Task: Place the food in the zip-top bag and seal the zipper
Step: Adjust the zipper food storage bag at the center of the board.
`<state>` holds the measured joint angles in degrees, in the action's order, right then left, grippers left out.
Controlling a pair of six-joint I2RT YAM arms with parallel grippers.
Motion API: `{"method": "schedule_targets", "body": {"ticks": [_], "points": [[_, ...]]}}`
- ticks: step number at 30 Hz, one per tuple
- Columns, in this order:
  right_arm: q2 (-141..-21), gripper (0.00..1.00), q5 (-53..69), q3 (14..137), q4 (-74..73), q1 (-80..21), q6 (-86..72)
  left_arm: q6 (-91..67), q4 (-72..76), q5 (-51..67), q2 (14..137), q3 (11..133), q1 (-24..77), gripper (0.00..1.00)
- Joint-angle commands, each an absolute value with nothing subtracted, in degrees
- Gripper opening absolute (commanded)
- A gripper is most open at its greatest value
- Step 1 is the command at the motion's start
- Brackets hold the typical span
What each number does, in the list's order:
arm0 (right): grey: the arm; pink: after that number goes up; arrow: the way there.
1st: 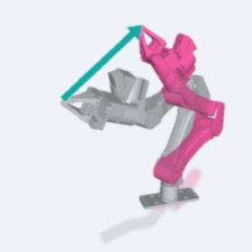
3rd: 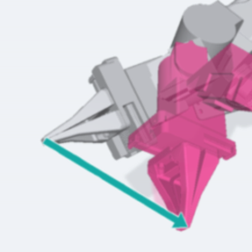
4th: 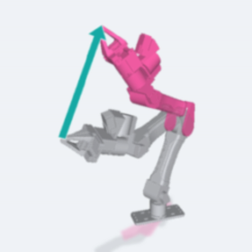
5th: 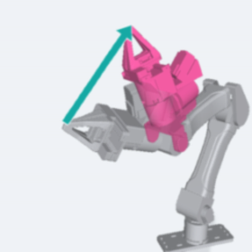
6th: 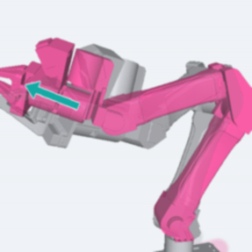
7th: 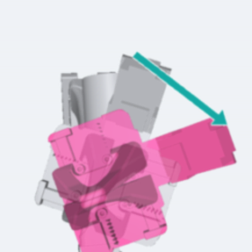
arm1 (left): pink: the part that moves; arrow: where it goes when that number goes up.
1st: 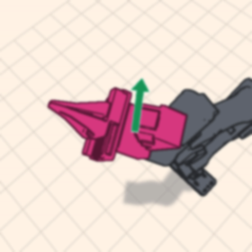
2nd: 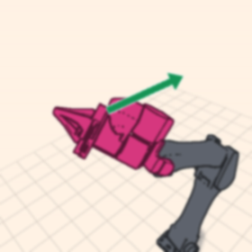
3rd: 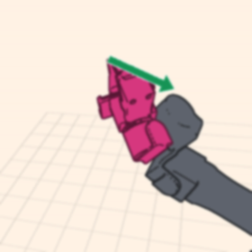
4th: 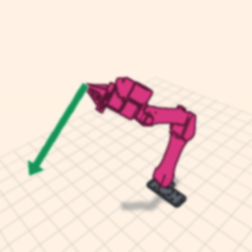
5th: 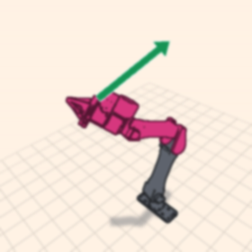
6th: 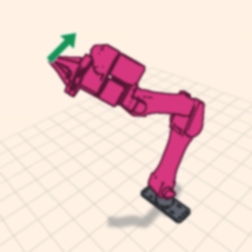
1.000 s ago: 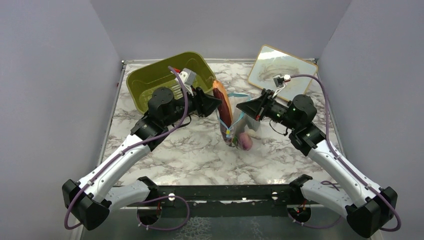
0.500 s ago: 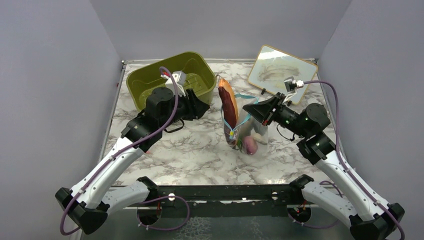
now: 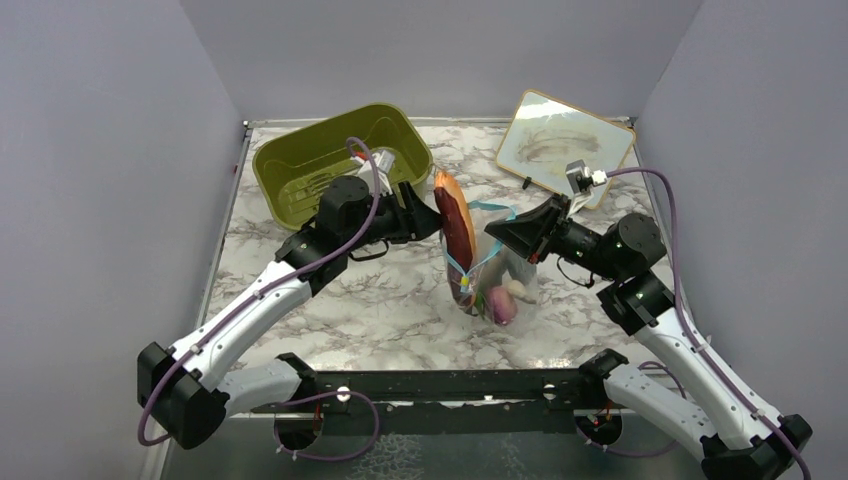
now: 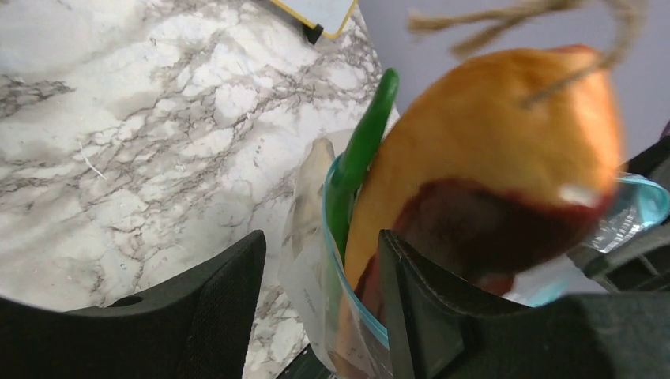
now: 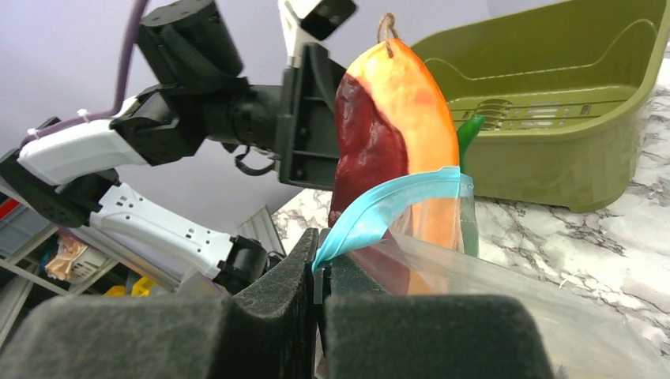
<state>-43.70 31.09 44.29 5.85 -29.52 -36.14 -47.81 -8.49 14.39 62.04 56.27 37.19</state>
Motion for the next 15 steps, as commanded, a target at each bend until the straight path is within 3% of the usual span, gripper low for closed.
{"method": "schedule_targets", "body": {"ticks": [1,6,9,10,13,15], "points": [[-43.4,0.01,33.4,44.3,8.8,-29.2,-35.3,-48.2,-8.0,19.6,66.3,57.7,37.3,0.55],[-43.7,0.01,33.4,44.2,9.0,-29.2,-35.2,-48.4,-7.9,22.0,69.5,57.4,37.3,0.51],[-44.5,0.01,33.6,43.7,9.4,-29.2,-34.8,-51.7,-3.3,24.2,70.3,55.9,37.3,0.42],[-44.6,0.01,33.4,43.4,9.2,-29.2,-34.5,-53.0,-1.1,25.1,70.4,55.2,37.3,0.36],[-44.9,0.01,31.1,42.2,7.0,-29.2,-33.6,-54.1,2.2,26.4,69.9,54.0,37.3,0.0],[-44.7,0.02,28.5,42.0,3.6,-29.2,-33.7,-52.4,1.2,24.4,68.6,54.2,37.3,0.0]]}}
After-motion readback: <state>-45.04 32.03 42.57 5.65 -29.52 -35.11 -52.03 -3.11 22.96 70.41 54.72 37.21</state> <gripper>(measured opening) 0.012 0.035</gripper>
